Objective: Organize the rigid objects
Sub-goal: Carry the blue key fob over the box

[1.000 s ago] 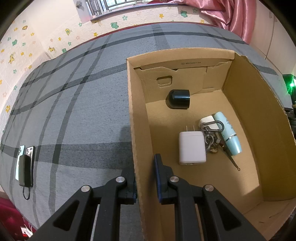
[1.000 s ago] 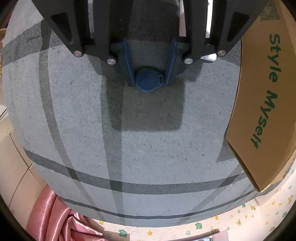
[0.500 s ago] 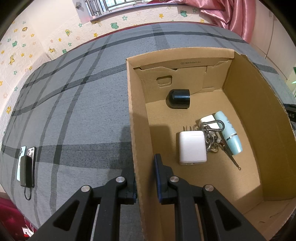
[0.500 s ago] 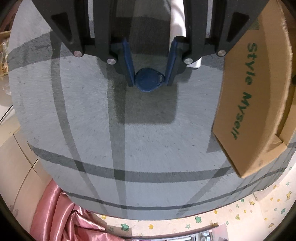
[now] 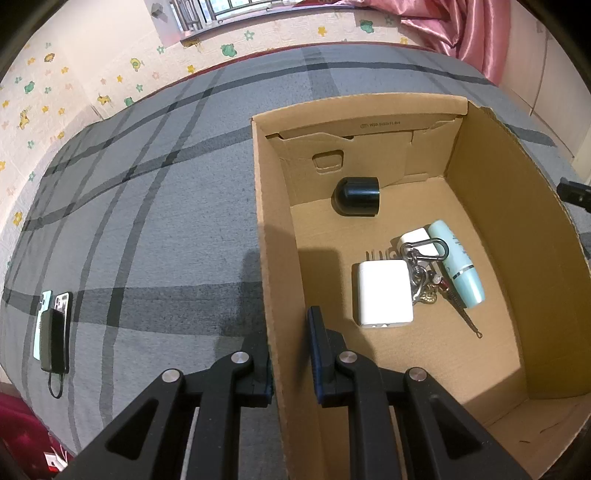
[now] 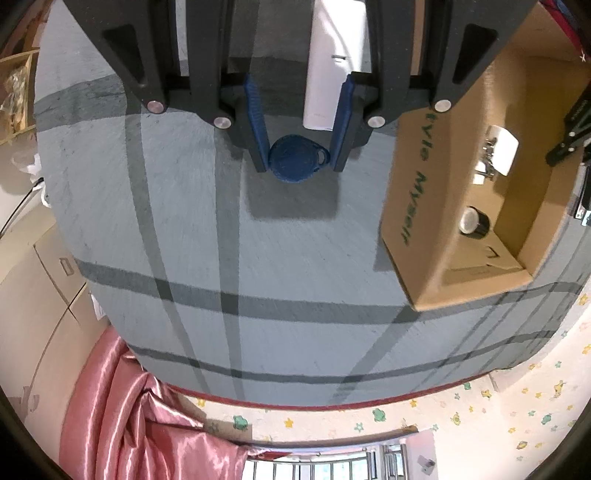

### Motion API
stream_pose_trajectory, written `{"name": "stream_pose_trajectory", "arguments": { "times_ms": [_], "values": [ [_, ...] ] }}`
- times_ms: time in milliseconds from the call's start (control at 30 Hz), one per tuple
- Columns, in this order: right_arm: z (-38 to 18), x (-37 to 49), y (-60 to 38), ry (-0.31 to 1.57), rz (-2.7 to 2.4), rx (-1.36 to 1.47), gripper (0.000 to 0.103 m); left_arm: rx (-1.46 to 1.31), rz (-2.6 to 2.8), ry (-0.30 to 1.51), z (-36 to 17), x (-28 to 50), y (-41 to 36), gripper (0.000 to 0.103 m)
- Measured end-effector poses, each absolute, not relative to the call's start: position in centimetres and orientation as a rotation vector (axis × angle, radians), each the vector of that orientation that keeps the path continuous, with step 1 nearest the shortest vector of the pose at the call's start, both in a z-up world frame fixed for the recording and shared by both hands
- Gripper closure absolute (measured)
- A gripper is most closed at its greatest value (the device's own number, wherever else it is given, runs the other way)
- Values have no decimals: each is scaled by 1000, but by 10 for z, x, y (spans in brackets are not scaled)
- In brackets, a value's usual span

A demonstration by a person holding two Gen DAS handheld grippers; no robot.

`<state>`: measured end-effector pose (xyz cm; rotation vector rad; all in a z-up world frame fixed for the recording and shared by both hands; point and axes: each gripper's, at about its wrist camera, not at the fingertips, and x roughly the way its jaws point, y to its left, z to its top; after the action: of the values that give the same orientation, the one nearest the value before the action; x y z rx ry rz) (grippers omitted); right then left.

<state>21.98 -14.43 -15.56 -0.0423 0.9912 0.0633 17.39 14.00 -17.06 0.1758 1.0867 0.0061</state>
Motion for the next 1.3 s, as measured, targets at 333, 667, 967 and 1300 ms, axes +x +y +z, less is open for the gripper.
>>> {"name": "stream_pose_trajectory", "arguments": {
  "times_ms": [333, 667, 967, 1300],
  "values": [
    [-119, 210, -119, 932, 98, -60, 68, 181, 9, 1085, -170, 173, 138, 87],
    [-94, 209, -85, 882, 156, -79, 68, 180, 8, 1088, -170, 174, 138, 87],
    [-87, 208, -55, 879, 227, -101, 68, 181, 8, 1089, -169, 174, 138, 87],
    [-95, 204, -19, 914, 324, -97, 68, 178, 7, 1090, -169, 174, 138, 87]
  ]
}}
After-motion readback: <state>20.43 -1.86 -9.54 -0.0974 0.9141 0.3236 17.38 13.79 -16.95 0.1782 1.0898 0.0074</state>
